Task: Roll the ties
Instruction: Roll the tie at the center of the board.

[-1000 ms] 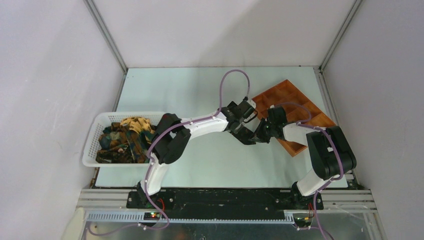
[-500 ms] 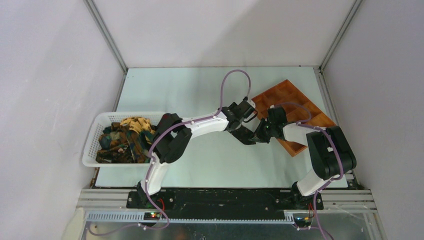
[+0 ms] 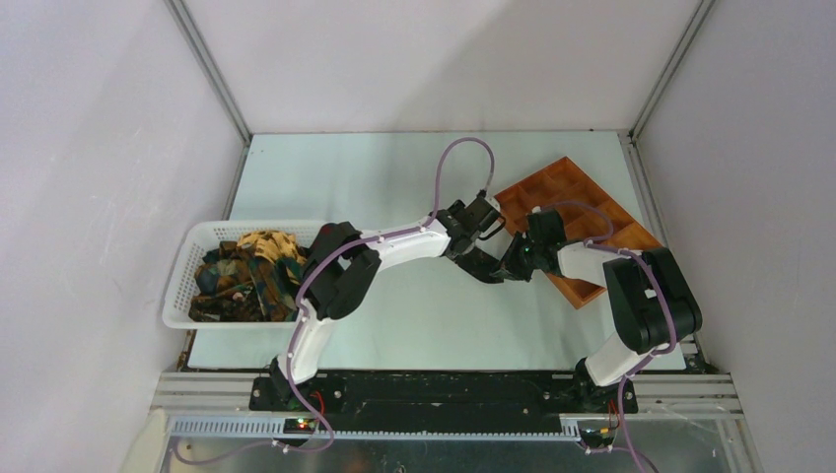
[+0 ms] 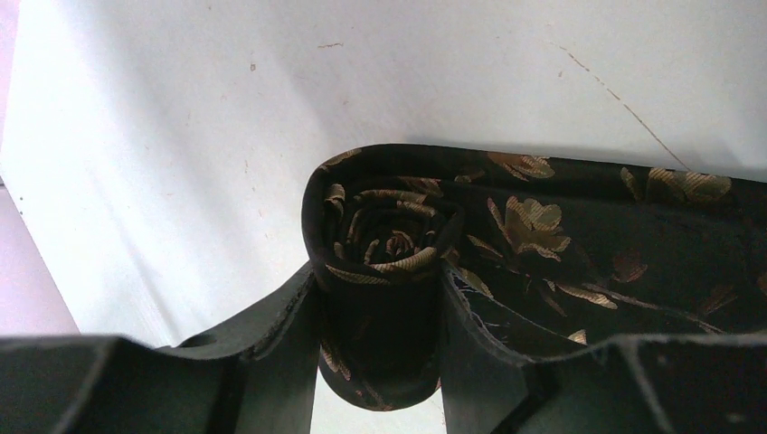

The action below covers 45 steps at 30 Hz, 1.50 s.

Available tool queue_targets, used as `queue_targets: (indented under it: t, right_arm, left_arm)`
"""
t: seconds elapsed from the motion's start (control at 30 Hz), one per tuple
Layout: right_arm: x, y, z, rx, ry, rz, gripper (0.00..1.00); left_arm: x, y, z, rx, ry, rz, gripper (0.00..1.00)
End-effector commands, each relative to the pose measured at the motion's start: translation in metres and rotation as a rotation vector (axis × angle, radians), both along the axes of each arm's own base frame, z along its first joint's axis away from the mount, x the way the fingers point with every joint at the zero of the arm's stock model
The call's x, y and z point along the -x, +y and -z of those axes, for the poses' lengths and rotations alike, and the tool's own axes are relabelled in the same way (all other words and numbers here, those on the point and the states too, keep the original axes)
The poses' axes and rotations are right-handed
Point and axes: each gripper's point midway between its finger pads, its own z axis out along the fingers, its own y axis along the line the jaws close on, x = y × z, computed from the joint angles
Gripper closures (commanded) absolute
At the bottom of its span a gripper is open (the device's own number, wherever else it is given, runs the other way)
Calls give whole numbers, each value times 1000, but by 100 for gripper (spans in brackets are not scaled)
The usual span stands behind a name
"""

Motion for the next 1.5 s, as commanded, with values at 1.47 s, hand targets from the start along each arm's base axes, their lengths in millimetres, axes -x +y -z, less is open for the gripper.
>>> queue_targets:
  t: [1.47]
  right_arm:
    - [5, -12, 12, 63, 28, 16, 100]
  left_arm:
    - [-14, -11, -35, -43, -125, -12, 27]
